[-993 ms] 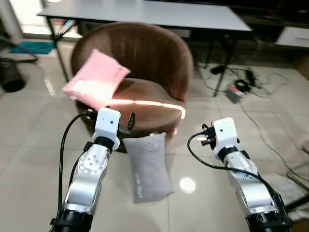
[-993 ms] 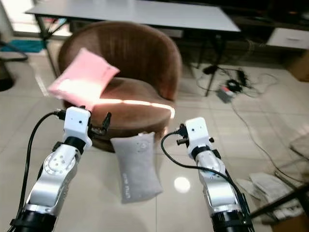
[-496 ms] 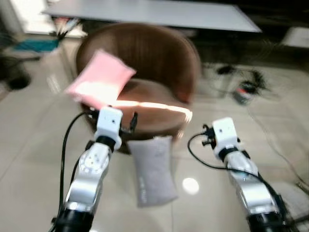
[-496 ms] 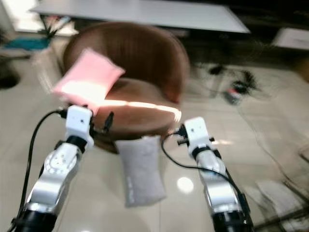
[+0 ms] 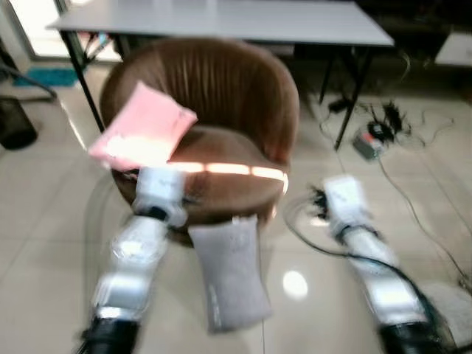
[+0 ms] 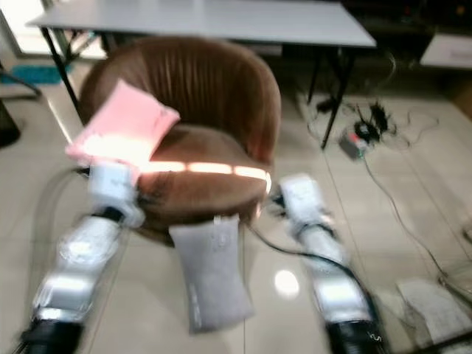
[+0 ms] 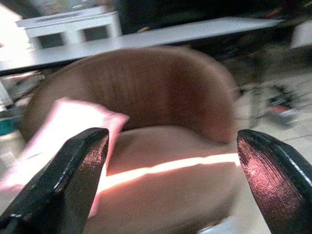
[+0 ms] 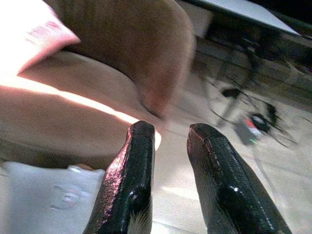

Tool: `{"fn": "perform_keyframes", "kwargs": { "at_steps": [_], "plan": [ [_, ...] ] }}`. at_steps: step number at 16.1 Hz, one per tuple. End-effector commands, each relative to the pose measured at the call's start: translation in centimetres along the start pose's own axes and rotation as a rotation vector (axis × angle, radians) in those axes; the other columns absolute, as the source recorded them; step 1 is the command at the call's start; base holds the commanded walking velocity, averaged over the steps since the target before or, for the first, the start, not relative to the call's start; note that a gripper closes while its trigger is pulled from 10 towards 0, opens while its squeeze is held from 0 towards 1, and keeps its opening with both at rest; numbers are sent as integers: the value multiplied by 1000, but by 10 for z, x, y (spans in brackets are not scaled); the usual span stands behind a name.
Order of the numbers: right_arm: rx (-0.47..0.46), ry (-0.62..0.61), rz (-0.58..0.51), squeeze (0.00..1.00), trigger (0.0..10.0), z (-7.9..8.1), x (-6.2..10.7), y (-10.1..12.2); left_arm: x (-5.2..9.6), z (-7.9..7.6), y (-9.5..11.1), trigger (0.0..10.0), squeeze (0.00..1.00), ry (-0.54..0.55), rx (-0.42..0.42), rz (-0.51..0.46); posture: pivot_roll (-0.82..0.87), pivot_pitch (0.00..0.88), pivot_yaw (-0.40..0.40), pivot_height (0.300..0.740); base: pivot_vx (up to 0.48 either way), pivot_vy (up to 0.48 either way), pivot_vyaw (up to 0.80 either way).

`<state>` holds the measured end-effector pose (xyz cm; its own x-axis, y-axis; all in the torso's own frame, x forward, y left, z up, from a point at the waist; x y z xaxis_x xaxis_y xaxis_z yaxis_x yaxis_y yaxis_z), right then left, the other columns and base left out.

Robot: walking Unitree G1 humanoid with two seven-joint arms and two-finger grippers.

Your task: Move the pillow to the sofa from floor

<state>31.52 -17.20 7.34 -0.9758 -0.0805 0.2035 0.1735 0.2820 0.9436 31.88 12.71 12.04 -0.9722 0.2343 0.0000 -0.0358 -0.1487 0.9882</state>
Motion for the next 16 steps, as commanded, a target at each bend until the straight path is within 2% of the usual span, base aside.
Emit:
{"fn": "perform_keyframes", "kwargs": {
  "at_steps": [1,6,8,13,16],
  "plan": [
    [-12,25,-48,0,10000,9,-4,14,2,13,-1,10000,0,27,-20,9,-41,0,-30,740,326,0,0],
    [-7,49,-58,0,10000,11,-4,15,2,12,-1,10000,0,29,-21,7,-42,0,-34,740,319,0,0],
    [-12,78,-60,0,10000,13,-4,16,3,13,-2,10000,0,39,-25,16,-41,0,-35,740,0,0,0],
    [-23,93,-63,0,10000,15,-3,15,8,9,-13,10000,0,-23,-88,45,-39,0,-41,740,0,0,0],
    [-26,101,-65,0,10000,17,-2,15,10,11,-15,10000,0,-14,-88,52,-39,0,-42,712,0,0,0]
  ]
}}
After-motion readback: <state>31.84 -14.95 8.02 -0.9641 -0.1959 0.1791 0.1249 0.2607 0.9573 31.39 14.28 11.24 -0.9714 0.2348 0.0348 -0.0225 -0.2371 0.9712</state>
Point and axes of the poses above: a point about 5 cm out from each wrist's last joint towards the gripper, its own x axis pointing back from the gripper into the wrist, its own y axis along the axis of the wrist's last joint, z = x × y, the point moved 3 cm from there along -x, pointing out of the wrist towards the gripper, and after that the axes turned 1 degree about x, right-handed, at the moved point
